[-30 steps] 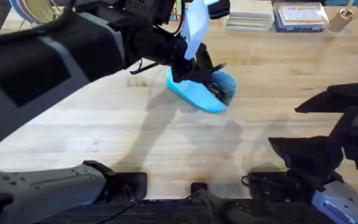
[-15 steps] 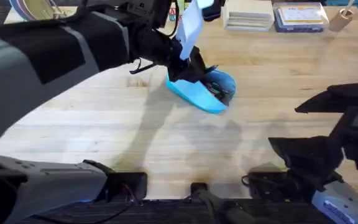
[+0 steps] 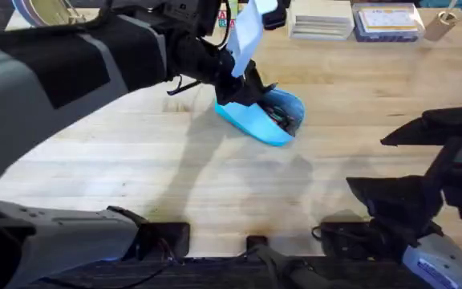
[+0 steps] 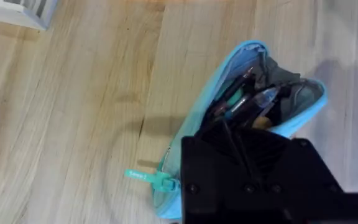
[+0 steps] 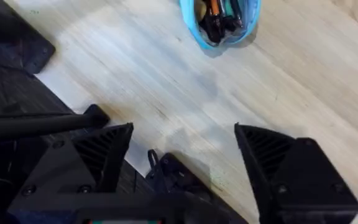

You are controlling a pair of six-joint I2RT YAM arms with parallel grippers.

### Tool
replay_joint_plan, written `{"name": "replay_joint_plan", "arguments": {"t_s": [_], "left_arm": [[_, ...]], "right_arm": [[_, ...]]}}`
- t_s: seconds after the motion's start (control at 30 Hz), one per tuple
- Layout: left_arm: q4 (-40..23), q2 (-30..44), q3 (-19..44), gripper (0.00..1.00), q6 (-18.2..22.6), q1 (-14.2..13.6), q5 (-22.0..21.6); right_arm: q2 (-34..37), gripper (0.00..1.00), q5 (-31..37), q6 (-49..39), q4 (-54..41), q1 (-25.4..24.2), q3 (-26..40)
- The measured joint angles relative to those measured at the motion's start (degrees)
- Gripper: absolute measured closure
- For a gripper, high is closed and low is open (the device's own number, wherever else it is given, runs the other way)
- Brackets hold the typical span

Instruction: Unzip the bag, pick up the pens from the table one at a time and place them inside, then zip the bag closed.

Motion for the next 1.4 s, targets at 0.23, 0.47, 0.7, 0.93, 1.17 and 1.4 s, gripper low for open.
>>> {"name": "replay_joint_plan", "arguments": {"t_s": [0.23,0.47,0.7,0.93,1.17,1.4], "left_arm": [[0.0,0.0,0.0,0.958,0.19,0.0,-0.15],[-0.25,0.0,0.0,0.649,0.64,0.1,-1.35],[-0.24,0.0,0.0,0.01,0.61,0.42,-2.43],[0.39,0.0,0.0,0.009,0.61,0.42,-2.53],[3.37,-0.04,0.0,0.008,0.59,0.42,-2.68],[4.5,-4.0,-0.02,0.008,0.59,0.42,-6.14]], "right_arm": [[0.0,0.003,0.02,0.0,0.0,0.0,0.0],[0.0,0.003,0.0,0.0,-0.35,0.0,0.0],[0.0,0.003,0.0,0.0,-1.77,0.0,0.0],[0.0,0.003,0.0,0.0,-1.77,0.0,0.0],[0.0,0.004,0.02,0.0,-1.77,0.0,0.0],[0.0,0.004,0.0,0.0,-1.77,0.0,0.0]]}}
